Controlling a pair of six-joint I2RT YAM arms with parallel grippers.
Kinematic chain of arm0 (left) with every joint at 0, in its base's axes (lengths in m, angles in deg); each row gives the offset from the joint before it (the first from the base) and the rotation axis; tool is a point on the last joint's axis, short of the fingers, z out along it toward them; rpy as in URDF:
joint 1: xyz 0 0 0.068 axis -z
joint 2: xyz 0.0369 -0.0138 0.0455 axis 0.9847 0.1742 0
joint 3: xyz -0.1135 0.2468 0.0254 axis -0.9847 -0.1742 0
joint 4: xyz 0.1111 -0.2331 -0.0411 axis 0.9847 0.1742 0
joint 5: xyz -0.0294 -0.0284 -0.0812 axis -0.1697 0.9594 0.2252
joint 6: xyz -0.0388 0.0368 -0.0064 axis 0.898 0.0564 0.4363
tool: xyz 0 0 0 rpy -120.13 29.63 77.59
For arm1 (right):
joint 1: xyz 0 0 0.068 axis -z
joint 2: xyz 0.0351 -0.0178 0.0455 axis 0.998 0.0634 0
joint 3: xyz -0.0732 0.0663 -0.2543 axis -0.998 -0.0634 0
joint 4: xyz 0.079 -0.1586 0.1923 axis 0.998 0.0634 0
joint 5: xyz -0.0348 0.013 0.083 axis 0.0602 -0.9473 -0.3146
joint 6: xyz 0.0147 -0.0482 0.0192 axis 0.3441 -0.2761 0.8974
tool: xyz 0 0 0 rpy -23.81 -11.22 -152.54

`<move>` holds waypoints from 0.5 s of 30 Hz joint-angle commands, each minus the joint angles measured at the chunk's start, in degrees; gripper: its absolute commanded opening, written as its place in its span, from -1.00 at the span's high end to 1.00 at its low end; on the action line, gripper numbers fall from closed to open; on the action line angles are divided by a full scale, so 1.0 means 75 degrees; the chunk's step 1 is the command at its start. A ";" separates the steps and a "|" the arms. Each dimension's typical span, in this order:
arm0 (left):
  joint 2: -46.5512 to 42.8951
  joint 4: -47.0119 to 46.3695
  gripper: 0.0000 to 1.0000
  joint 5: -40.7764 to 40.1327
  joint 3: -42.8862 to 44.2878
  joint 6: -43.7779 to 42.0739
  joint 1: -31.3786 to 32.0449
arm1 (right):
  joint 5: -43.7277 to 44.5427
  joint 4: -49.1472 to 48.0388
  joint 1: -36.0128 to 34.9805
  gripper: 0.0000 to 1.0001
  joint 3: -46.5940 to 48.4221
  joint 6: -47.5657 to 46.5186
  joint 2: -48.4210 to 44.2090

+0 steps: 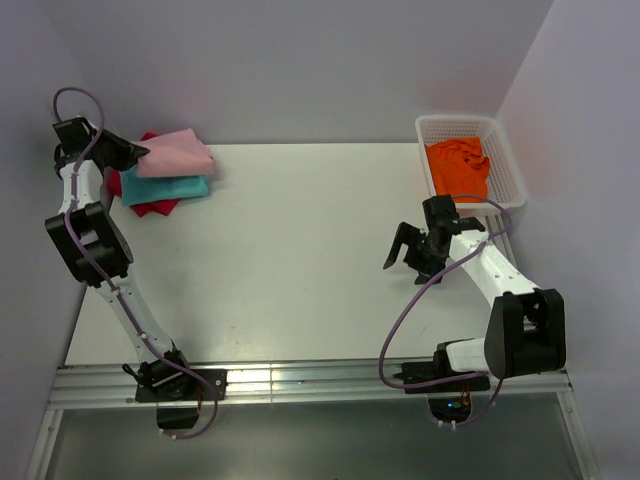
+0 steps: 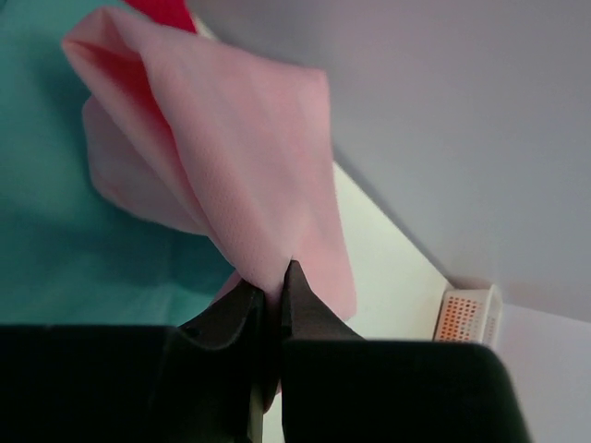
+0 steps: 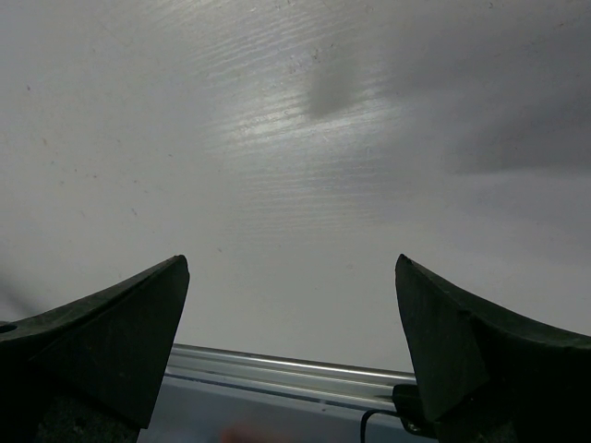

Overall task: Fold and stack the t-shirts
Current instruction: Neatly place the folded tshirt to the corner

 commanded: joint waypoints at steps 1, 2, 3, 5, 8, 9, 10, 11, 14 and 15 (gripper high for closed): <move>-0.0666 0.0314 0.81 -0.0136 -0.0642 -0.0703 -0.0083 | -0.0119 -0.0219 0.0009 -1.00 0.0028 0.0057 0.0002; -0.0702 0.0303 0.58 -0.0171 -0.0876 -0.0808 -0.0106 | -0.0131 -0.0231 0.0009 -1.00 0.0040 0.0092 0.0014; -0.0761 0.0337 0.34 -0.0253 -0.1308 -0.0844 -0.0141 | -0.0143 -0.0243 0.0009 -1.00 0.0017 0.0104 0.0002; -0.0843 0.0291 -0.48 -0.0394 -0.1744 -0.0891 -0.0177 | -0.0154 -0.0266 -0.0003 -1.00 0.0016 0.0139 -0.0021; -0.0808 0.0513 -0.83 -0.0721 -0.2155 -0.1008 -0.0212 | -0.0166 -0.0255 -0.0003 -1.00 0.0063 0.0151 0.0002; -0.0820 0.0513 -0.83 -0.0746 -0.2330 -0.0997 -0.0235 | -0.0166 -0.0231 0.0009 -1.00 0.0075 0.0139 0.0002; -0.0901 0.0537 -0.83 -0.0769 -0.2390 -0.1008 -0.0259 | -0.0166 -0.0219 -0.0003 -1.00 0.0086 0.0128 -0.0009; -0.0995 0.0467 -0.83 -0.0827 -0.2460 -0.0973 -0.0259 | -0.0155 -0.0219 -0.0003 -1.00 0.0121 0.0127 -0.0033; -0.1533 0.0233 -0.82 -0.0839 -0.2847 -0.0798 -0.0282 | -0.0166 -0.0219 -0.0003 -1.00 0.0145 0.0174 -0.0091; -0.1685 0.0058 -0.82 -0.0770 -0.3079 -0.0728 -0.0282 | -0.0166 -0.0219 -0.0003 -1.00 0.0134 0.0174 -0.0115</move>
